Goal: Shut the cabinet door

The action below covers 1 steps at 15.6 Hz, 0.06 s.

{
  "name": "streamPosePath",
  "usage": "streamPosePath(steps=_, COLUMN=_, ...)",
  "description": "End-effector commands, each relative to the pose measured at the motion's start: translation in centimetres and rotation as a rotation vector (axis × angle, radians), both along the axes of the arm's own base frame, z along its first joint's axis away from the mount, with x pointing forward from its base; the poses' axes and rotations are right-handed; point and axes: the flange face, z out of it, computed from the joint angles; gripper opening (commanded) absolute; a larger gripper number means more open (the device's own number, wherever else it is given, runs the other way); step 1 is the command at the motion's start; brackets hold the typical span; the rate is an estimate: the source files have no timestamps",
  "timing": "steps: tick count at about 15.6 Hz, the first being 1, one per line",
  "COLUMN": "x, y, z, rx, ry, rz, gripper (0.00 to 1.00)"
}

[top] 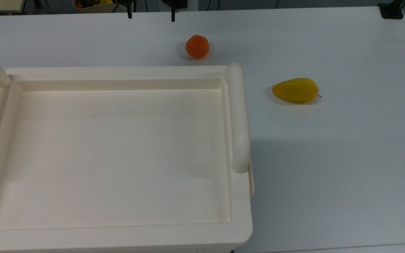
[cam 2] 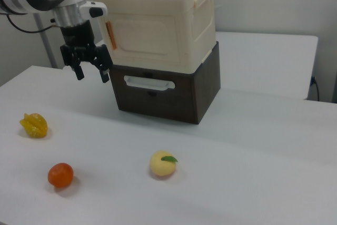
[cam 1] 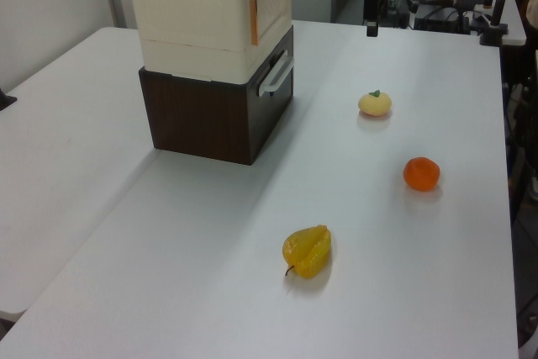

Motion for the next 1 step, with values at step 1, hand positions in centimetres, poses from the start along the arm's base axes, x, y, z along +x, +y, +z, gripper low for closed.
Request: streamPosePath(steps=1, x=-0.94, y=-0.37, z=0.41, rx=-0.004, ry=0.007, rz=0.007, gripper=1.0)
